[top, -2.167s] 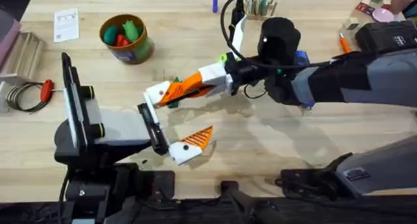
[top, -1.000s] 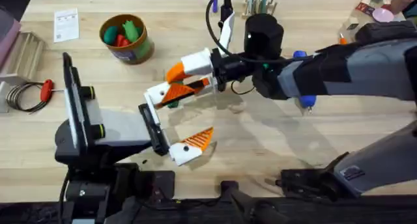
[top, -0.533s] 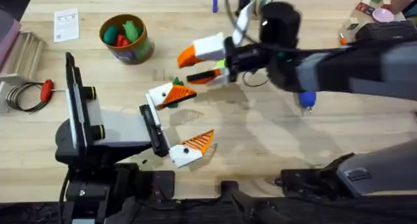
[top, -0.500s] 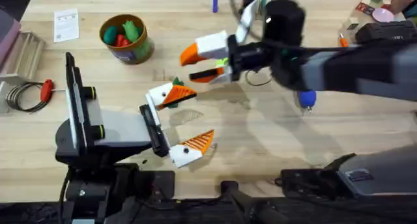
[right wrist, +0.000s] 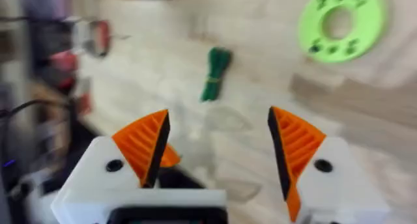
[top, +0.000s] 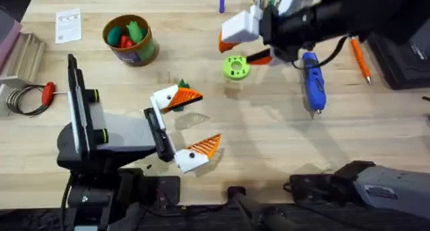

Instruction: Pick up the gripper from the table and insert it into the empty holder that is missing its gripper. Then pick up a screw, insert it into the mounting hole, and use the screwdriver to tighten it. Finally, clean up the table by picking up the vegetable and placing it into the bucket.

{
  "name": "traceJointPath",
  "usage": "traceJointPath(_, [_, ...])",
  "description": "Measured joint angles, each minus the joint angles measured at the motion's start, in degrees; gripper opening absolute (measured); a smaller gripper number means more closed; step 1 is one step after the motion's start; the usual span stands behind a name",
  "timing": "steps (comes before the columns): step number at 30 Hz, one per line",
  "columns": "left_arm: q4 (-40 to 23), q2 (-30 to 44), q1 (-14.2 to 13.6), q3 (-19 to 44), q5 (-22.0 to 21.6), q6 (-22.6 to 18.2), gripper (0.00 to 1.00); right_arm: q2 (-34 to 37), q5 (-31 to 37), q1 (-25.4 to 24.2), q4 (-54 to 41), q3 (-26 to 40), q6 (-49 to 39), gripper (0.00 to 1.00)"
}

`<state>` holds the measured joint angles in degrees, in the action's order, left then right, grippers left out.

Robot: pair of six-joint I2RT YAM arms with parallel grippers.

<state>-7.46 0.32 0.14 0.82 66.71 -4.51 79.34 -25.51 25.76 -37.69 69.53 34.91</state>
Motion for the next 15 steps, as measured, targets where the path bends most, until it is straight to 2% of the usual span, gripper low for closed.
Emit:
traceJointPath(4, [0.00, -0.01, 0.00, 0.00, 0.00, -0.02, 0.986, 2.00, 12.48, 4.58, -7.63, 7.46, -0.80, 0.890])
traceJointPath(7, [0.00, -0.02, 0.00, 0.00, 0.01, -0.02, 0.986, 5.56, 19.36, 6.85, -13.32, 12.07, 0.45, 0.890])
traceJointPath(12, [0.00, 0.00, 0.00, 0.00, 0.01, -0.01, 0.985, 14.26, 28.10, 8.19, -23.31, 20.36, 4.08, 0.889])
traceJointPath(15, [0.00, -0.02, 0.00, 0.00, 0.01, -0.02, 0.985, 18.76, 31.48, 9.12, -25.08, 24.41, 5.89, 0.889])
